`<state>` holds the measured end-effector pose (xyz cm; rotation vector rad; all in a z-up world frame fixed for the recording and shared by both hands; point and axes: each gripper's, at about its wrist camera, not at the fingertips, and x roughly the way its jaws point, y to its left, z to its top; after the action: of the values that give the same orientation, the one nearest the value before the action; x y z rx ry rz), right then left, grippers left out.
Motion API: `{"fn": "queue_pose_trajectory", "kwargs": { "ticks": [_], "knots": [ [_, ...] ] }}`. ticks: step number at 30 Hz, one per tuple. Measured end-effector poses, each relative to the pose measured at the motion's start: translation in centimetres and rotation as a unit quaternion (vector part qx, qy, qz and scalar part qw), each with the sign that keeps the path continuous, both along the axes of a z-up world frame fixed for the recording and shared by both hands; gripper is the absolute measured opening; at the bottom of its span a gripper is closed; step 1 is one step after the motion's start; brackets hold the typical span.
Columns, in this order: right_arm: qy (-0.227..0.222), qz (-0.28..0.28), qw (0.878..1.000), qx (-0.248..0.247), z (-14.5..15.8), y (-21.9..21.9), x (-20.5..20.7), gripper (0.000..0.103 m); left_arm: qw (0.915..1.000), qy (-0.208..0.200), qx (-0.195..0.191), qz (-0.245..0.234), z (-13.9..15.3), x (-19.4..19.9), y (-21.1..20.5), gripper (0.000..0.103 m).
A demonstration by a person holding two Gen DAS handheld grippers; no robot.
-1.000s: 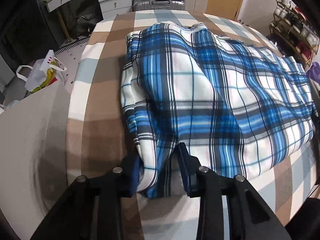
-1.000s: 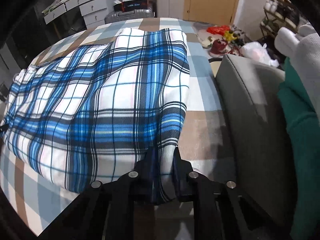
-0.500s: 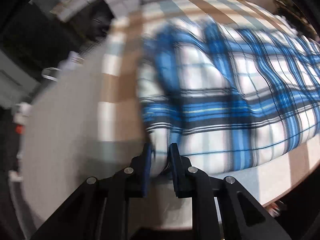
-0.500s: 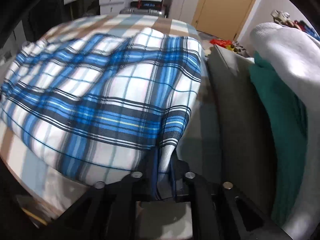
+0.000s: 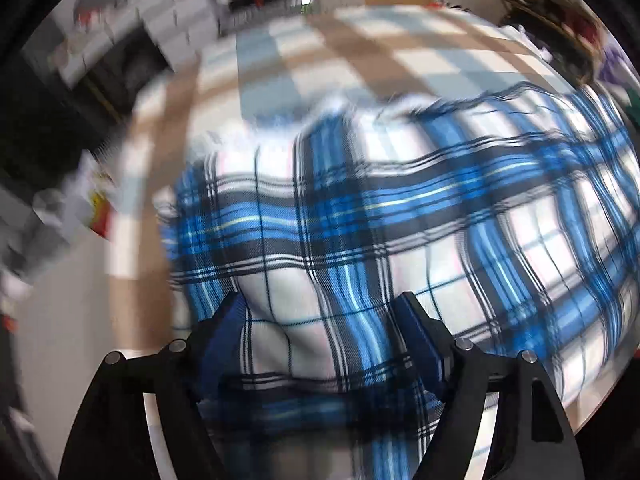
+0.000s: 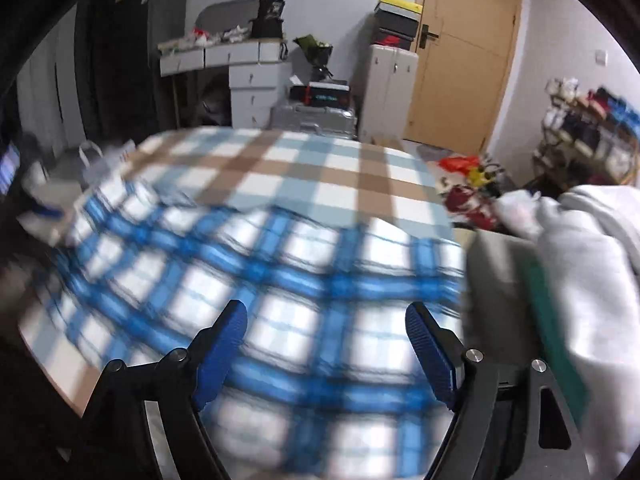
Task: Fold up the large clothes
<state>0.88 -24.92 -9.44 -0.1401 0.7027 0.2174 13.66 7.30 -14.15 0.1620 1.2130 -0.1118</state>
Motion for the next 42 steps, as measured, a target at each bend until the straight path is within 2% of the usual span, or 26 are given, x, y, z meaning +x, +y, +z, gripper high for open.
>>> {"fn": "queue_pose_trajectory", "kwargs": {
  "ticks": [3, 6, 7, 8, 9, 11, 12, 15, 16, 17, 18, 19, 21, 22, 23, 25, 27, 29, 30, 31, 33, 34, 36, 39, 41, 42],
  "knots": [
    [0.033, -0.001, 0.999, 0.025, -1.4, 0.9, 3.0, 0.082, 0.9993, -0.016, -0.031, 0.011, -0.1, 0.7, 1.3, 0.078],
    [0.097, -0.013, 0.993, 0.065, -3.8, 0.3, 6.0, 0.082, 0.9996, -0.008, -0.016, 0.024, 0.0, 1.0, 1.1, 0.078],
    [0.129, -0.028, 0.988, 0.074, -4.8, -0.3, 7.1, 0.082, 0.9986, -0.011, -0.002, 0.052, 0.9, 1.3, 1.1, 0.075],
    [0.163, -0.042, 0.982, 0.087, -5.7, -0.8, 8.2, 0.082, 0.9977, -0.025, -0.01, 0.062, 2.2, 1.0, 0.8, 0.075],
    [0.212, -0.063, 0.968, 0.117, -6.9, -1.8, 9.6, 0.082, 0.9969, -0.045, -0.035, 0.054, 3.5, 0.9, 0.2, 0.075],
    [0.232, -0.091, 0.949, 0.194, -6.9, -4.0, 10.8, 0.081, 0.9949, -0.074, -0.065, 0.022, 5.1, 0.3, -2.1, 0.077],
    [0.228, -0.106, 0.947, 0.201, -6.3, -4.6, 11.2, 0.082, 0.9956, -0.078, -0.053, 0.008, 5.2, 0.6, -3.3, 0.078],
    [0.19, -0.12, 0.961, 0.161, -3.5, -4.6, 12.4, 0.082, 0.9979, -0.065, -0.003, 0.001, 3.0, 2.5, -4.8, 0.078],
    [0.18, -0.118, 0.967, 0.135, -2.9, -4.2, 12.9, 0.082, 0.999, -0.043, -0.005, 0.013, 1.3, 3.4, -4.5, 0.078],
    [0.176, -0.12, 0.971, 0.11, -2.9, -3.7, 13.3, 0.082, 0.9987, -0.029, -0.029, 0.03, 0.0, 4.0, -3.7, 0.081],
    [0.175, -0.124, 0.974, 0.074, -3.3, -3.2, 13.8, 0.084, 0.9971, -0.034, -0.053, 0.043, 0.0, 4.2, -2.8, 0.081],
    [0.187, -0.128, 0.974, 0.028, -4.3, -2.5, 14.5, 0.084, 0.9966, -0.03, -0.06, 0.047, 0.0, 4.5, -2.4, 0.082],
    [0.215, -0.121, 0.969, -0.027, -6.9, -1.7, 15.4, 0.087, 0.9964, -0.025, -0.063, 0.05, -0.2, 5.1, -2.0, 0.082],
    [0.205, -0.11, 0.971, -0.05, -7.5, -1.2, 15.3, 0.089, 0.9966, -0.027, -0.061, 0.049, -0.3, 5.1, -2.7, 0.082],
    [0.192, -0.106, 0.973, -0.065, -7.3, -0.9, 15.2, 0.091, 0.9973, -0.031, -0.05, 0.044, -0.2, 4.9, -3.1, 0.082],
    [0.205, -0.099, 0.972, -0.063, -6.9, -1.1, 14.9, 0.09, 0.9984, -0.026, -0.036, 0.035, 0.5, 4.0, -3.9, 0.082],
    [0.179, -0.089, 0.98, -0.013, -4.8, -2.3, 12.5, 0.086, 0.9981, -0.031, -0.046, 0.027, 1.7, 2.8, -4.2, 0.082],
    [0.146, -0.094, 0.985, 0.023, -2.6, -3.6, 9.3, 0.088, 0.9951, -0.049, -0.083, 0.021, 3.1, 1.3, -4.7, 0.082],
    [0.134, -0.101, 0.985, 0.049, -1.8, -4.0, 8.0, 0.088, 0.9934, -0.049, -0.102, 0.018, 3.5, 0.9, -5.2, 0.082],
    [0.129, -0.115, 0.98, 0.101, -1.1, -5.1, 6.0, 0.089, 0.9919, -0.044, -0.119, 0.007, 3.7, 0.6, -6.2, 0.082],
    [0.13, -0.137, 0.96, 0.206, -0.4, -6.7, 2.8, 0.089, 0.9902, -0.036, -0.132, -0.025, 3.8, 0.1, -8.6, 0.082],
    [0.13, -0.139, 0.943, 0.271, -0.1, -7.3, 0.9, 0.089, 0.9902, -0.032, -0.126, -0.051, 4.0, -0.8, -10.3, 0.082],
    [0.132, -0.148, 0.919, 0.341, -0.4, -8.2, -2.2, 0.09, 0.9895, -0.028, -0.11, -0.089, 3.7, -1.9, -13.1, 0.082],
    [0.142, -0.175, 0.904, 0.364, -1.5, -8.9, -5.8, 0.091, 0.9877, -0.017, -0.092, -0.126, 2.5, -3.4, -16.6, 0.082],
    [0.16, -0.191, 0.893, 0.373, -2.6, -9.4, -7.2, 0.091, 0.9853, 0.012, -0.084, -0.148, 0.5, -4.1, -18.9, 0.082],
    [0.17, -0.197, 0.886, 0.383, -3.3, -9.7, -7.6, 0.091, 0.9861, 0.017, -0.06, -0.154, -0.4, -4.3, -19.6, 0.082]
  ]
}}
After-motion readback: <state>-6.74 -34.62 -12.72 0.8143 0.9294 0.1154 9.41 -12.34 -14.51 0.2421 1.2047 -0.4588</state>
